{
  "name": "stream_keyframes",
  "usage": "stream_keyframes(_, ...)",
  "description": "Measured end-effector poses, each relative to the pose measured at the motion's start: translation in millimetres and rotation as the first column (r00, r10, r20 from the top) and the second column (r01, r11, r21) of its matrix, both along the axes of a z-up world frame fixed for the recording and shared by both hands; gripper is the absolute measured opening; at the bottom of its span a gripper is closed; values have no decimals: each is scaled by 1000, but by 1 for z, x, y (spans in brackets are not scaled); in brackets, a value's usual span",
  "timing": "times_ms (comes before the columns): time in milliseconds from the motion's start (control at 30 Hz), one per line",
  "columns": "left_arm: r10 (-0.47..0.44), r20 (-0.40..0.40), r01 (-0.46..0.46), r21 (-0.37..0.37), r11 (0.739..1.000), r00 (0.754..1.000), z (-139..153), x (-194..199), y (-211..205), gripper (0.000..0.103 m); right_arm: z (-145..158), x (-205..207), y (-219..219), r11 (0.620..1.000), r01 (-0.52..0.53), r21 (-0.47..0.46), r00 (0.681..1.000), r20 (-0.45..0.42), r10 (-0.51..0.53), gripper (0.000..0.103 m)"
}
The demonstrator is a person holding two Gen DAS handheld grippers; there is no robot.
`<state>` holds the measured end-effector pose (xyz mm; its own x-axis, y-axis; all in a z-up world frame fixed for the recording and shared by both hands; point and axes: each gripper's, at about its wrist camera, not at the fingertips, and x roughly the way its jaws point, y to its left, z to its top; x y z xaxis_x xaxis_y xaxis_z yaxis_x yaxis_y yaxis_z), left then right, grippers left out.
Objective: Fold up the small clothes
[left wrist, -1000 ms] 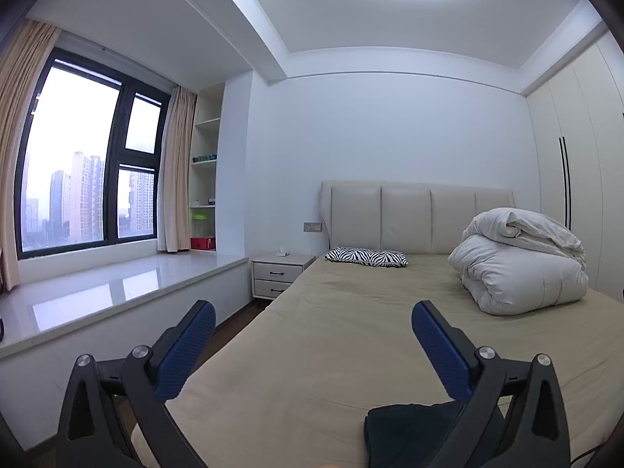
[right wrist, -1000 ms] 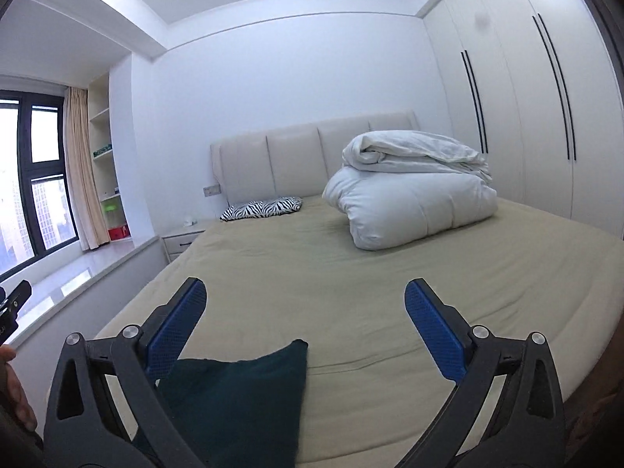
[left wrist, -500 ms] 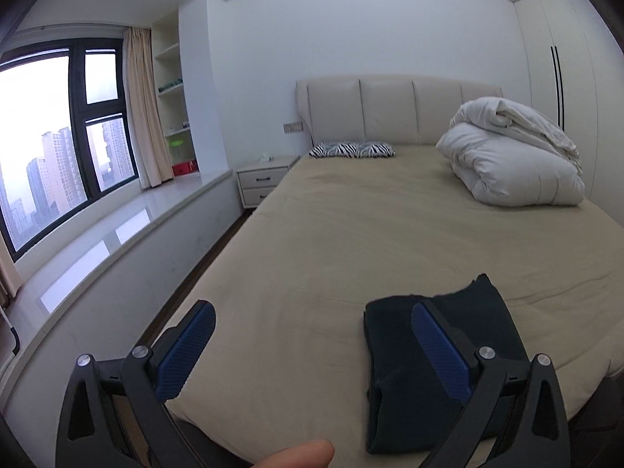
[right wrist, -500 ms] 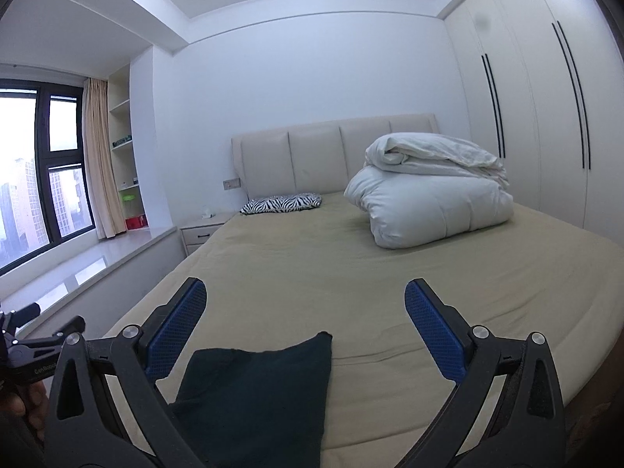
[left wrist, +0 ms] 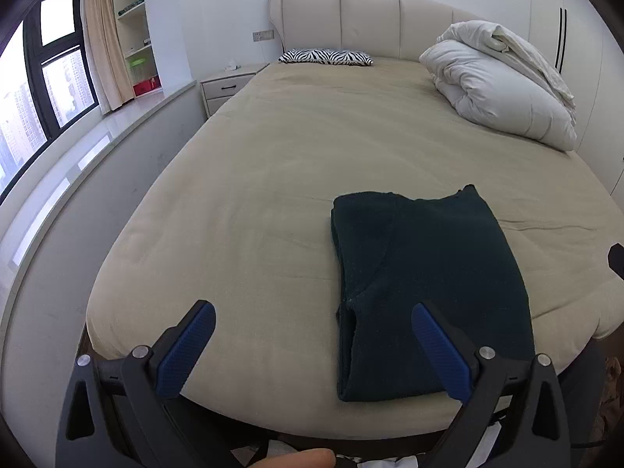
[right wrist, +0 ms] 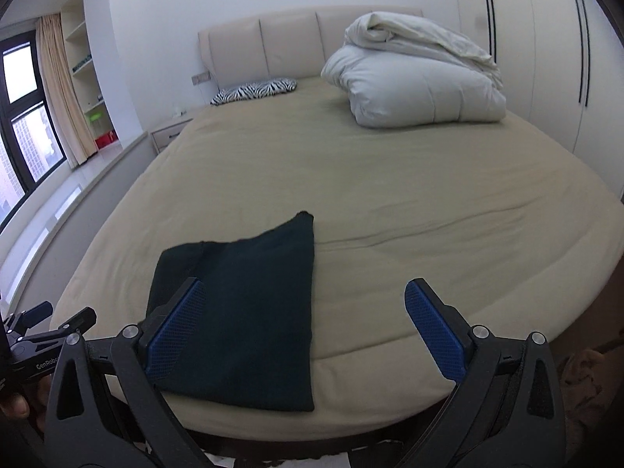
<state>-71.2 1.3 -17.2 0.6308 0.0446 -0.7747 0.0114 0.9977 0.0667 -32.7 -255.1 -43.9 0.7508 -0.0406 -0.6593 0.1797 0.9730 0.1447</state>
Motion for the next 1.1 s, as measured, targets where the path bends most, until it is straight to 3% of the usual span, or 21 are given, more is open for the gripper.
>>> stream_keyframes(400, -15, -27, 16, 18, 1000, 1000, -14, 1, 0, 103, -53, 23, 18, 1000, -12, -24, 992, -126, 9, 103)
stream_keyframes(667, -14, -37, 14, 11, 1000, 999, -18, 2, 3, 103, -65, 20, 31, 998, -32, -45, 989, -146, 25, 103)
stream_keyframes(1100, -11, -41, 11, 7, 1000, 999, -20, 4, 5, 103, -59, 19, 39, 997, -49, -53, 987, -156, 40, 103)
